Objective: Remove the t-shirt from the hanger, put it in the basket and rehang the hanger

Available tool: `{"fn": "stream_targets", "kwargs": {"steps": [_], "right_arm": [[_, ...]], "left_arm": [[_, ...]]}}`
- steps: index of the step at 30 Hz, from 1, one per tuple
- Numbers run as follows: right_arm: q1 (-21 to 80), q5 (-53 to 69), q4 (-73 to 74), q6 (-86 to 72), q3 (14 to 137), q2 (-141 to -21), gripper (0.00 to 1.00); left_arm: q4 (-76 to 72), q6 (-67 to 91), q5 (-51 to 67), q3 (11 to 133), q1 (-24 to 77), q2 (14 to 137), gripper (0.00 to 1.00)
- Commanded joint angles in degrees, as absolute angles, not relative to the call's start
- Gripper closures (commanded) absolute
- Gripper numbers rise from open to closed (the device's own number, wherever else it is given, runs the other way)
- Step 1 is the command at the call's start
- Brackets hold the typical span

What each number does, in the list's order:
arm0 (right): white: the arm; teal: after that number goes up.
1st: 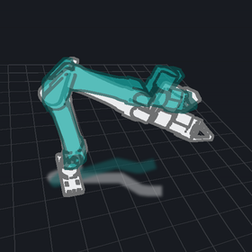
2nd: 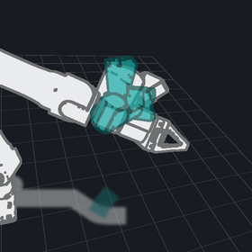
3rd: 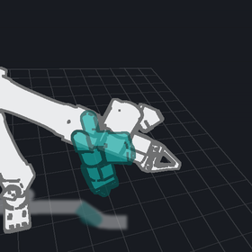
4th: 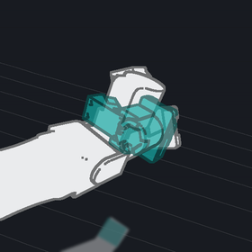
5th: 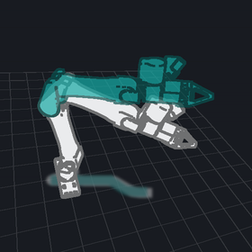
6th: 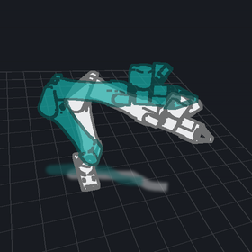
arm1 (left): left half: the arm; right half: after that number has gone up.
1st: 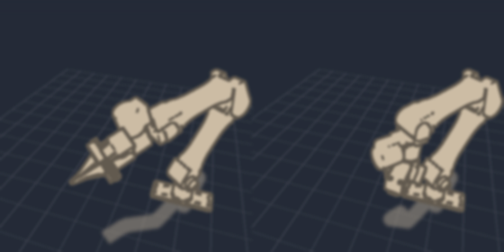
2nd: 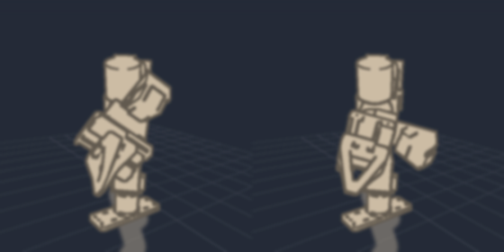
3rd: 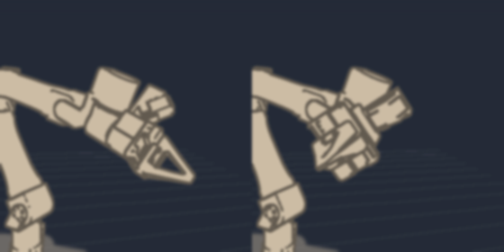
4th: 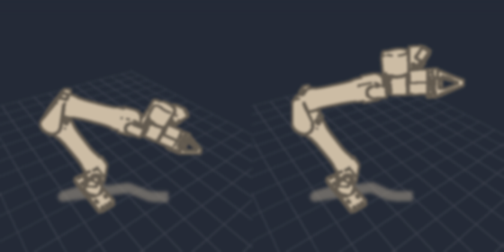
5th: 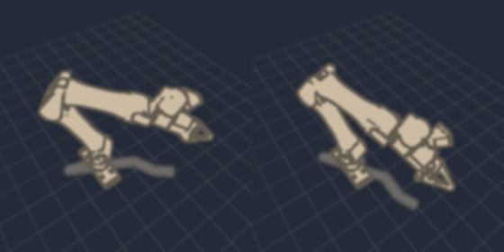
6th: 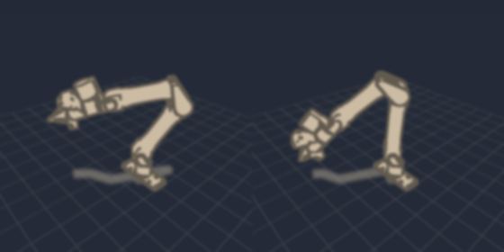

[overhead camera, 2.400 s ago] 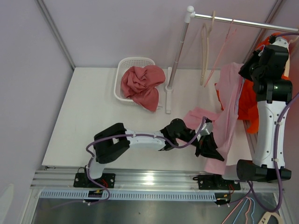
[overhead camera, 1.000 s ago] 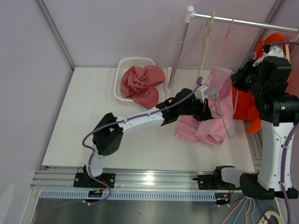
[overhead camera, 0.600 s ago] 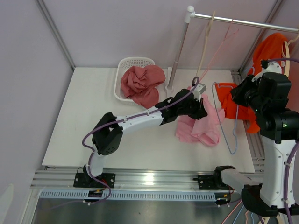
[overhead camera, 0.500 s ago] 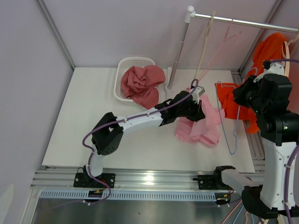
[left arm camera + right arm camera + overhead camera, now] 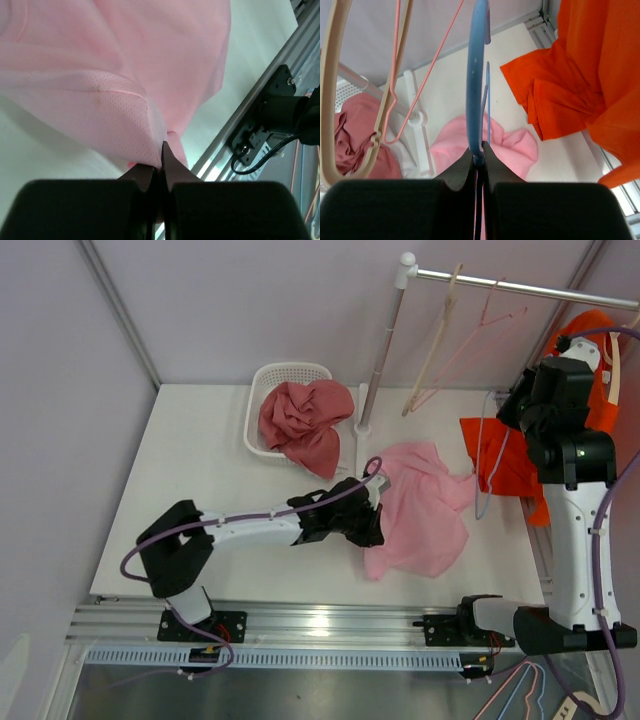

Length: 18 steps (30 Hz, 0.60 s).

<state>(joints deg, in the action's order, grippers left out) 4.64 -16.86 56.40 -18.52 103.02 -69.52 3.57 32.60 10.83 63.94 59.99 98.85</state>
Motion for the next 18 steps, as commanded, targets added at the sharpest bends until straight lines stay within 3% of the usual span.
{"fn": "stream_targets", "kwargs": {"steps": [1, 3, 6, 14, 18], "right_arm": [[4.83, -20.39, 49.5, -20.65, 104.77, -70.49, 1.0], [4.83, -21.7, 46.16, -20.04, 104.24, -70.75, 0.99], [4.66, -23.46, 42.12, -18.46, 104.5, -72.41, 0.96], [2.11, -21.46, 37.45, -14.42, 113.89, -81.03, 1.0], [0.53, -20.65, 34.82, -13.63, 116.36, -84.98, 1.0]], "left_arm": [[3.41, 32.36, 6.16, 60.38, 59.77, 88.87, 0.99], [4.83, 29.11, 10.77, 62.13, 57.84, 86.58, 0.99], [14.04, 26.02, 16.77, 74.5, 53.28, 86.66, 0.99], [31.43, 17.41, 16.18, 115.84, 43.96, 96.84, 0.99], [32.7, 16.52, 16.25, 127.83, 38.35, 100.97, 0.99]]}}
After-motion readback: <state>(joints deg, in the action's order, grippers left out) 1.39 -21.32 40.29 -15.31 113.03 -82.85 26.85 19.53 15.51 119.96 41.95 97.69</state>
